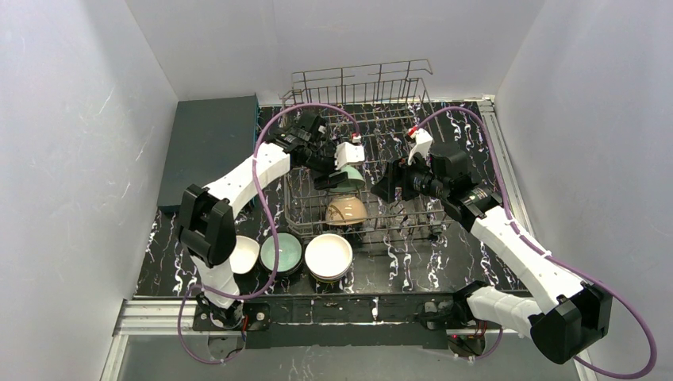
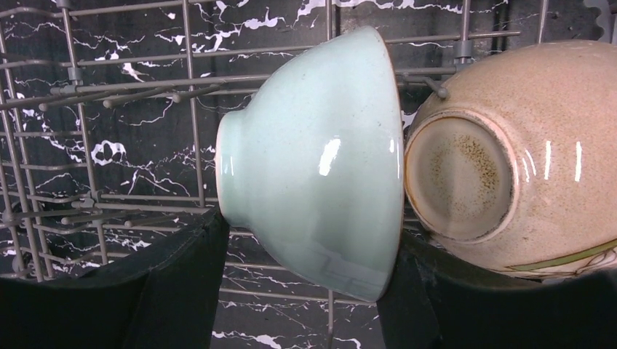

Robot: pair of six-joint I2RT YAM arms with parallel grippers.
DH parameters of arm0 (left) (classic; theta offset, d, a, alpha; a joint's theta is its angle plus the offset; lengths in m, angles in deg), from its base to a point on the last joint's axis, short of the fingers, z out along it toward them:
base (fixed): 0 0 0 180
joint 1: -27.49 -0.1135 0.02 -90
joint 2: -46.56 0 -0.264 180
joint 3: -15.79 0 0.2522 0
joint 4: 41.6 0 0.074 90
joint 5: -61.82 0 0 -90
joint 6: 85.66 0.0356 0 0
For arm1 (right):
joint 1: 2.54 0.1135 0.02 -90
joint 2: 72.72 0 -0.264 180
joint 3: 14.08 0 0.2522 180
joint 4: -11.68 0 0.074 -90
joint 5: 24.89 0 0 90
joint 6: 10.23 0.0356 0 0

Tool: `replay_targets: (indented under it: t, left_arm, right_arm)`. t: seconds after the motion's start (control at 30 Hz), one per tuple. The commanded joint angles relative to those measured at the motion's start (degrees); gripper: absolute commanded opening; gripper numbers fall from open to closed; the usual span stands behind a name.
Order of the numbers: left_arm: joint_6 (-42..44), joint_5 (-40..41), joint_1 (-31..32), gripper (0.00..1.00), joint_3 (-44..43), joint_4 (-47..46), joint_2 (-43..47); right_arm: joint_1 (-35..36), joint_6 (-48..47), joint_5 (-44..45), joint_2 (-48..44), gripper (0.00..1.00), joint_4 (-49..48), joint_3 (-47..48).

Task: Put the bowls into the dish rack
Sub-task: Place the bowl in the dish rack.

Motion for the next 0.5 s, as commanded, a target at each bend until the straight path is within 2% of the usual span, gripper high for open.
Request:
replay_targets:
  t: [0.0,0.13,0.2,0.23,0.27,0.47]
  left_arm:
    - [-3.08,4.98,-0.55,0.48,-1.32,1.29,1.97]
    - [-5.4,6.2,-0.45,0.57,0.45,-1.37,4.86]
    - [-6.04,6.05,-0.34,0.66,1.92,-3.2,6.75]
    - [-6.34,6.03,-0.36,0.85,2.57,-4.02,7.67]
    - [-6.63,6.07,-0.37,0.89,3.16,-4.8,8.55]
    - [-8.97,5.21,-0.36,0.91,4.64,-5.61,12.57]
  right_arm:
    - [-0.21,-0.25,-0.57,-0.15,0.82,-0.94,0.12]
    - [-0.23,-0.05,-0.99,0.1,0.82,-1.26,0.28]
    - [-0.24,0.1,-1.08,0.1,0.82,-1.31,0.3]
    - [-0.26,0.11,-1.14,0.18,0.82,-1.34,0.35]
    - [-0.27,0.23,-1.22,0.15,0.82,-1.38,0.41]
    - [-0.28,0.65,-1.65,0.15,0.82,-1.92,0.19]
